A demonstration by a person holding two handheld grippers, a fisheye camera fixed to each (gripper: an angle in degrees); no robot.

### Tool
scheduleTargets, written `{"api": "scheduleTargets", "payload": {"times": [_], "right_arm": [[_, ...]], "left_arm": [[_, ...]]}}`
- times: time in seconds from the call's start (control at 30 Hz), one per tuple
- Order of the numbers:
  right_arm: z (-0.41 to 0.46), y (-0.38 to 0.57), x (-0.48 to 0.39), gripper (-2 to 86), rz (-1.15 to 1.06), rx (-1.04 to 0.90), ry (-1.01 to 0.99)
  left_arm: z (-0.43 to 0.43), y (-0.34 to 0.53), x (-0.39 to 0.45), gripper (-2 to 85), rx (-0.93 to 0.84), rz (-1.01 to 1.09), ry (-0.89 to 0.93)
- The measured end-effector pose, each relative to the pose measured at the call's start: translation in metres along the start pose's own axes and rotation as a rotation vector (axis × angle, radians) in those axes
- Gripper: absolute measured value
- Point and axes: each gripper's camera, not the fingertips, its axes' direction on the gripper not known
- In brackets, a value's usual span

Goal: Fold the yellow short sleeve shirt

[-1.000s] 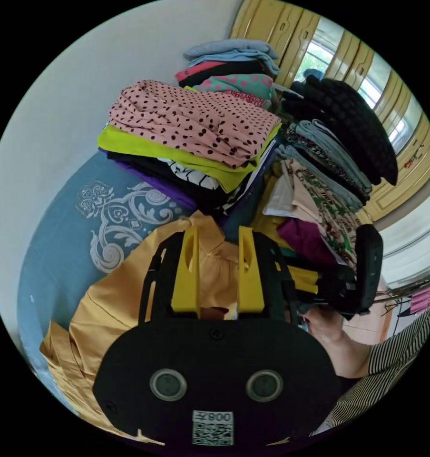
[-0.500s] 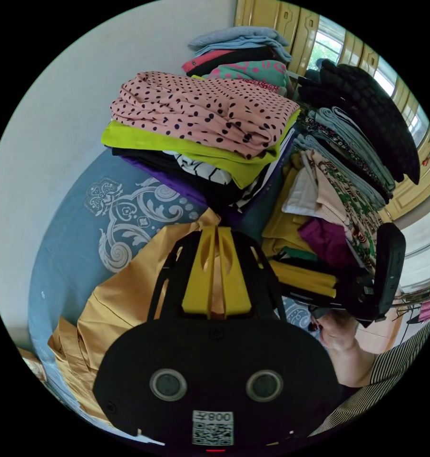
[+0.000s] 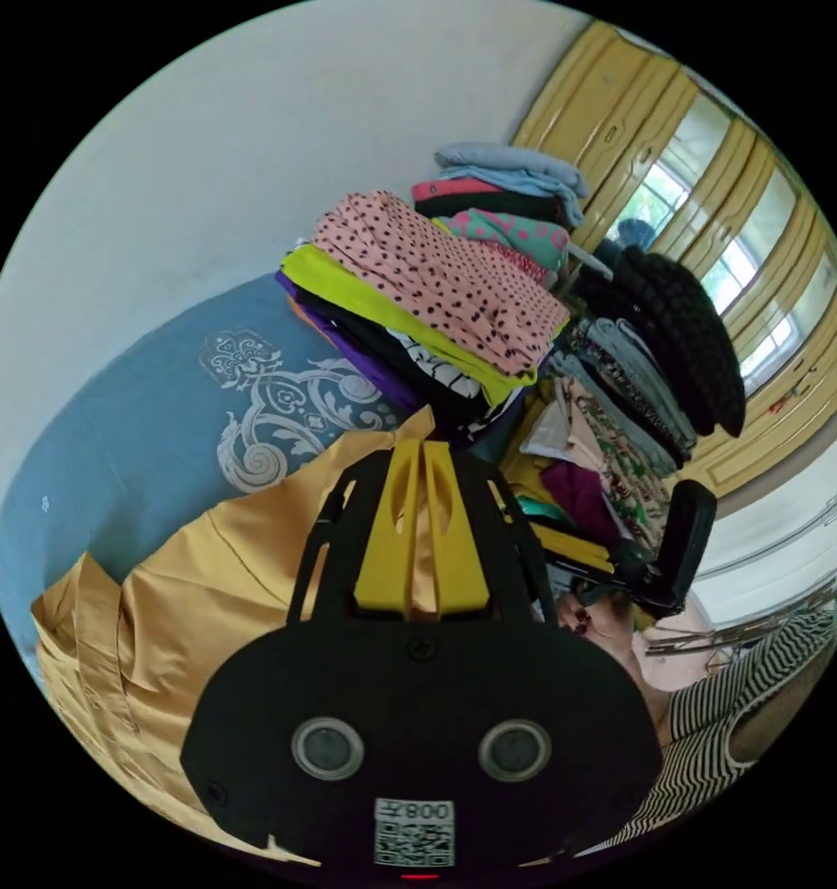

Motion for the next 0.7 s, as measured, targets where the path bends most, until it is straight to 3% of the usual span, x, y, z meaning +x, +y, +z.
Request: {"api": "scheduleTargets", "payload": {"times": [0.23, 0.47, 0.7], "right_arm": [[-0.011, 0.004, -0.093, 0.1, -0.316, 0.122, -0.163], [0.062, 0.018, -0.177, 0.1, -0.560, -0.092, -0.275], [0.130, 0.029, -0.209, 0.2, -0.632, -0.292, -0.257]], "left_arm": [[-0.068, 0.031, -0.088, 0.4, 0.178, -0.239, 0.216], [-0.114, 0.088, -0.162, 0.4, 0.240, -0.426, 0.216], [-0.131, 0.120, -0.200, 0.5, 0.207, -0.513, 0.152]]}}
